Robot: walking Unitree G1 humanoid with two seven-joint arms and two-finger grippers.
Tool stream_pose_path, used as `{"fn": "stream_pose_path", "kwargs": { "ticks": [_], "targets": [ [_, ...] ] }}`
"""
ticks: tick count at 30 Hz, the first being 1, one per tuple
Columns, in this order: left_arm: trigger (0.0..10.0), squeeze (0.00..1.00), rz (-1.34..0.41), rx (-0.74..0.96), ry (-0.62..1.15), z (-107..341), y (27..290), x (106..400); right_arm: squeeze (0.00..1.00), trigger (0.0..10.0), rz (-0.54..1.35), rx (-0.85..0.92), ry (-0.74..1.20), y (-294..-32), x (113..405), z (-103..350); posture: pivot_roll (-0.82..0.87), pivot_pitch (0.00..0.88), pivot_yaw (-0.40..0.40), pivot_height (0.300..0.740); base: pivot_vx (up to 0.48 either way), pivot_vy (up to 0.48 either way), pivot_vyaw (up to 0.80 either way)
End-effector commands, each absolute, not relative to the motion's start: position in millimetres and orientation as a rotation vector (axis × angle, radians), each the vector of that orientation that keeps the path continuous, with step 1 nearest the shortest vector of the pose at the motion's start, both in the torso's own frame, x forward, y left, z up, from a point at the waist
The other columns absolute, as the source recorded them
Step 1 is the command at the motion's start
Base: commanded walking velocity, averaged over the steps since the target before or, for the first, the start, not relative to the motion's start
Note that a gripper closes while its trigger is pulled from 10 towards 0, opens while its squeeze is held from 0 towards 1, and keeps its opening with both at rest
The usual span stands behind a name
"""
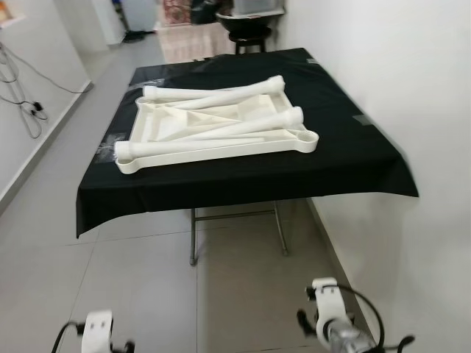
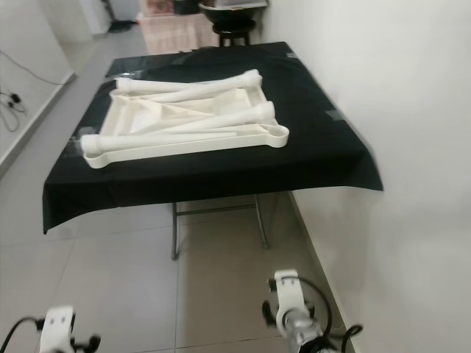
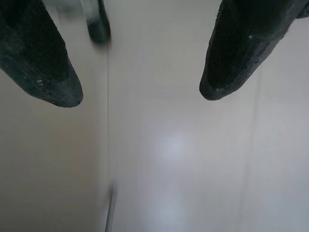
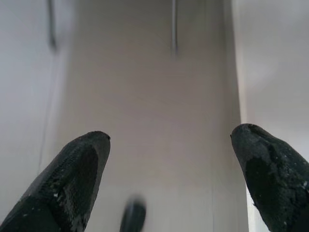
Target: Building children table
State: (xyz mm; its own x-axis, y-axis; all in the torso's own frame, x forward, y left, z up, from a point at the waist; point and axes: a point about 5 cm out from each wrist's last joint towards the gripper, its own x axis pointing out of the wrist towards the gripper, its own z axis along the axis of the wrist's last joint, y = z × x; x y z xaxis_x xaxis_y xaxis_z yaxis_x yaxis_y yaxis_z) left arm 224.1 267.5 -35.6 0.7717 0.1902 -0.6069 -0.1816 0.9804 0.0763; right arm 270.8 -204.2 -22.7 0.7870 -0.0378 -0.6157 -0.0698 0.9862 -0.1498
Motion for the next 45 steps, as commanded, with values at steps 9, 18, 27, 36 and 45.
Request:
{"fn": "stream_pose_path", "kwargs": {
  "ticks": [9, 18, 27, 36, 45],
  "targets": [
    [10.0, 0.0, -0.176, 0.032, 0.186, 37.0, 219.4, 274.2, 0.0, 10.0, 0.211, -0.094, 0.335, -187.9, 310.4, 30.3, -0.09, 0.0, 0.05, 0.74, 0.0, 0.0, 0.0],
    [10.0, 0.0, -0.287, -0.021, 0.017, 80.9, 160.9, 272.6, 0.0, 10.0, 0.461, 0.0, -0.008, -145.2, 313.0, 95.4, -0.1, 0.0, 0.048, 0.74, 0.0, 0.0, 0.0],
    [10.0, 0.0, -0.1, 0.014, -0.075, 107.1, 166.4, 269.2, 0.0, 10.0, 0.417, 0.036, -0.095, -131.6, 313.4, 116.1, -0.11, 0.0, 0.077, 0.74, 0.0, 0.0, 0.0],
    [10.0, 0.0, -0.112, 0.061, -0.086, 124.0, 167.9, 291.2, 0.0, 10.0, 0.395, 0.065, -0.116, -129.0, 329.9, 133.5, -0.13, 0.0, 0.082, 0.74, 0.0, 0.0, 0.0],
    [10.0, 0.0, -0.178, 0.051, -0.038, 118.1, 159.0, 288.3, 0.0, 10.0, 0.392, 0.035, -0.087, -122.6, 324.7, 125.4, -0.13, 0.0, 0.099, 0.74, 0.0, 0.0, 0.0]
  ]
}}
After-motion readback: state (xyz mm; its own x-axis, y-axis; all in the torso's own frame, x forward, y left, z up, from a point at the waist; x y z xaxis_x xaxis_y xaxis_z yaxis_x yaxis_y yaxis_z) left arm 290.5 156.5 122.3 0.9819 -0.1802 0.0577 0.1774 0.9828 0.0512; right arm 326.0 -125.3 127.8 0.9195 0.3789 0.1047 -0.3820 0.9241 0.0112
